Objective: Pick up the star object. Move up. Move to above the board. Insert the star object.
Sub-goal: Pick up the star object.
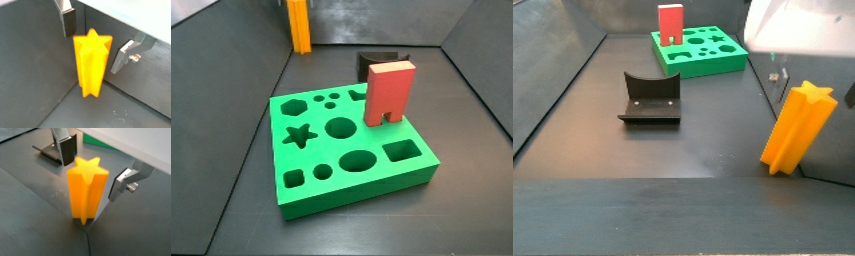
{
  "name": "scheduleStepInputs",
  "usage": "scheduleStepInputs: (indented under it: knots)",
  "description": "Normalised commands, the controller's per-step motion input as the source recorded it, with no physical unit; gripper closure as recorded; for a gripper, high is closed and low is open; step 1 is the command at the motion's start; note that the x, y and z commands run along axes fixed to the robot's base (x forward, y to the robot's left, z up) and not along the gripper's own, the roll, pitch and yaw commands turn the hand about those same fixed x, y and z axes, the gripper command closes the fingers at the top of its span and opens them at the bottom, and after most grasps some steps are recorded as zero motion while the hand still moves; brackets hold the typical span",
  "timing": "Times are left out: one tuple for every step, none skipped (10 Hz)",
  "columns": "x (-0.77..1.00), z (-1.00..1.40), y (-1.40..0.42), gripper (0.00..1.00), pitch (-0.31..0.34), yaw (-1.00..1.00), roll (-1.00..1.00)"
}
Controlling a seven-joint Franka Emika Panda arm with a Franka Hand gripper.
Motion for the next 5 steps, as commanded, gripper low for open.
scheduleStepInputs:
  knots:
    - [0.00, -0.24, 0.02, 0.00, -0.133, 0.21, 0.00]
    - [0.00, -0.13, 0.00, 0.00, -0.060, 0.09, -0.01]
    - [0.00, 0.00, 0.00, 0.00, 0.000, 0.00, 0.00]
    - [0.00, 0.00, 0.00, 1.00, 0.000, 0.00, 0.00]
    - [0.00, 0.00, 0.00, 1.00, 0.000, 0.00, 0.00]
